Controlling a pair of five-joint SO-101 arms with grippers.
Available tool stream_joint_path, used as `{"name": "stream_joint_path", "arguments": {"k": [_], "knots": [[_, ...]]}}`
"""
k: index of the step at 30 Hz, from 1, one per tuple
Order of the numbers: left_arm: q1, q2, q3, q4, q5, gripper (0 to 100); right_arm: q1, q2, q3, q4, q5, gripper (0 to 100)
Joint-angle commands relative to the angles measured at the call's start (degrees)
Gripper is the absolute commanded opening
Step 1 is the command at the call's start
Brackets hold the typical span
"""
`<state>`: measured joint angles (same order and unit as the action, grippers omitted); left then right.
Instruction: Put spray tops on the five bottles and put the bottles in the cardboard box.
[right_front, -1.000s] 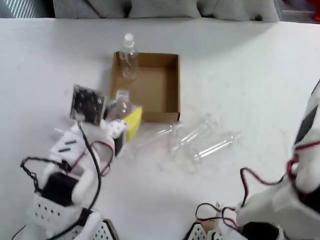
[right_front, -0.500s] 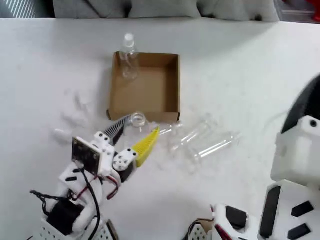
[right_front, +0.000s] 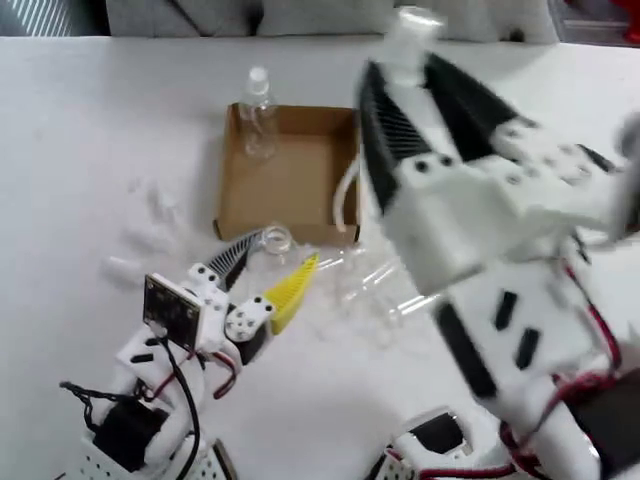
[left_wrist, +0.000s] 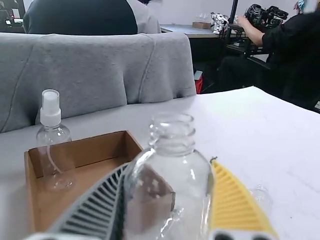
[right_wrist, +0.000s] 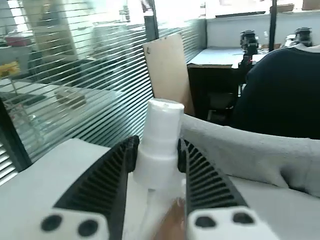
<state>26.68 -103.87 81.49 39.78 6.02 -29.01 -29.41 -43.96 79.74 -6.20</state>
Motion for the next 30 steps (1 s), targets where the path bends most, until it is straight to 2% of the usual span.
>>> {"name": "stream_joint_path", "arguments": {"k": [1, 8, 15, 20, 30], "knots": [[-2.6, -0.7, 1.8, -1.5, -0.4, 2, -2.9, 0.9, 5.1, -5.6, -0.3, 1.8], [-2.8, -0.7, 7.7, -9.5, -0.4, 2, -2.9, 1.0, 19.5, -17.3, -0.3, 1.8], [-2.8, -0.7, 8.3, -9.9, -0.4, 2, -3.0, 0.9, 31.1, -28.4, -0.4, 1.8], [-2.8, -0.7, 8.5, -9.9, -0.4, 2, -3.0, 0.8, 33.1, -28.9, -0.8, 1.7], [-2.8, -0.7, 9.0, -9.9, -0.4, 2, -5.4, -3.9, 33.1, -23.3, -0.9, 1.7]]}}
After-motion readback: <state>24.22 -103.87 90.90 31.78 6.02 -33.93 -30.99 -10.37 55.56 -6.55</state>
